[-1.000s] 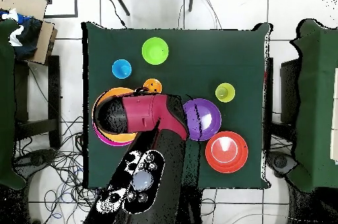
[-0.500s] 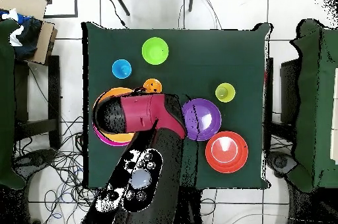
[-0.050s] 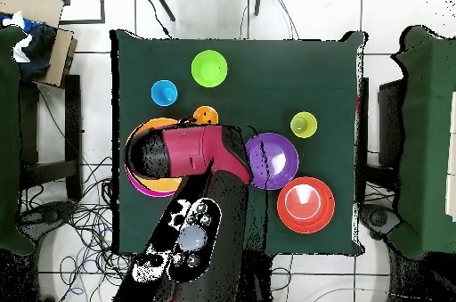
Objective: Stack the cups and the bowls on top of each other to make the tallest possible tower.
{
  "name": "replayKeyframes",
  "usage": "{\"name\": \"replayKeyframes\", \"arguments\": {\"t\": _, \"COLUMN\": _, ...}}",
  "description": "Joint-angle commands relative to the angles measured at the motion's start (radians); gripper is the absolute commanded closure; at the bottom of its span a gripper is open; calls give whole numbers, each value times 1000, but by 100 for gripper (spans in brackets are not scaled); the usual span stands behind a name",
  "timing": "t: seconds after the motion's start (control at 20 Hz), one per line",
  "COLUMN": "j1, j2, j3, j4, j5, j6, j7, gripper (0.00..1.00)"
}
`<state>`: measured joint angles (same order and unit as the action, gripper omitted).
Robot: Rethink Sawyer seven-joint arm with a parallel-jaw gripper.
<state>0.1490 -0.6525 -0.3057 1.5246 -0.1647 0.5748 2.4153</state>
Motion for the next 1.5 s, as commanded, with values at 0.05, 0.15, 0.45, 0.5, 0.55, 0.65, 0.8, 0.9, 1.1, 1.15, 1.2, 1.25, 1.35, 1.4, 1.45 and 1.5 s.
{"name": "replayKeyframes", "arguments": {"t": 0.05, "j1": -45, "j2": 36, "j3": 134, "j4": 53, "j5": -87, "j6": -44, "j7": -114, "gripper": 0}}
{"name": "replayKeyframes", "arguments": {"t": 0.15, "j1": -50, "j2": 36, "j3": 138, "j4": 59, "j5": -91, "j6": -53, "j7": -112, "gripper": 0}}
{"name": "replayKeyframes", "arguments": {"t": 0.45, "j1": -53, "j2": 54, "j3": 133, "j4": 88, "j5": -111, "j6": -125, "j7": -83, "gripper": 0}}
{"name": "replayKeyframes", "arguments": {"t": 0.5, "j1": -53, "j2": 58, "j3": 133, "j4": 92, "j5": -116, "j6": -141, "j7": -78, "gripper": 0}}
{"name": "replayKeyframes", "arguments": {"t": 0.55, "j1": -53, "j2": 63, "j3": 132, "j4": 95, "j5": -121, "j6": -154, "j7": -71, "gripper": 0}}
{"name": "replayKeyframes", "arguments": {"t": 0.65, "j1": -49, "j2": 71, "j3": 129, "j4": 99, "j5": -129, "j6": -172, "j7": -56, "gripper": 0}}
{"name": "replayKeyframes", "arguments": {"t": 0.8, "j1": -48, "j2": 85, "j3": 127, "j4": 105, "j5": -138, "j6": -200, "j7": -40, "gripper": 0}}
{"name": "replayKeyframes", "arguments": {"t": 0.9, "j1": -49, "j2": 95, "j3": 127, "j4": 108, "j5": -142, "j6": -219, "j7": -32, "gripper": 0}}
{"name": "replayKeyframes", "arguments": {"t": 1.1, "j1": -49, "j2": 113, "j3": 123, "j4": 113, "j5": -147, "j6": -253, "j7": -22, "gripper": 0}}
{"name": "replayKeyframes", "arguments": {"t": 1.15, "j1": -50, "j2": 117, "j3": 122, "j4": 113, "j5": -148, "j6": -260, "j7": -21, "gripper": 0}}
{"name": "replayKeyframes", "arguments": {"t": 1.2, "j1": -53, "j2": 121, "j3": 122, "j4": 111, "j5": -149, "j6": -267, "j7": -22, "gripper": 0}}
{"name": "replayKeyframes", "arguments": {"t": 1.25, "j1": -55, "j2": 126, "j3": 123, "j4": 111, "j5": -151, "j6": -277, "j7": -21, "gripper": 0}}
{"name": "replayKeyframes", "arguments": {"t": 1.35, "j1": -63, "j2": 131, "j3": 127, "j4": 111, "j5": -153, "j6": -289, "j7": -24, "gripper": 0}}
{"name": "replayKeyframes", "arguments": {"t": 1.4, "j1": -65, "j2": 132, "j3": 127, "j4": 112, "j5": -155, "j6": -294, "j7": -24, "gripper": 0}}
{"name": "replayKeyframes", "arguments": {"t": 1.45, "j1": -67, "j2": 134, "j3": 128, "j4": 113, "j5": -156, "j6": -300, "j7": -24, "gripper": 0}}
{"name": "replayKeyframes", "arguments": {"t": 1.5, "j1": -70, "j2": 135, "j3": 129, "j4": 115, "j5": -157, "j6": -305, "j7": -23, "gripper": 0}}
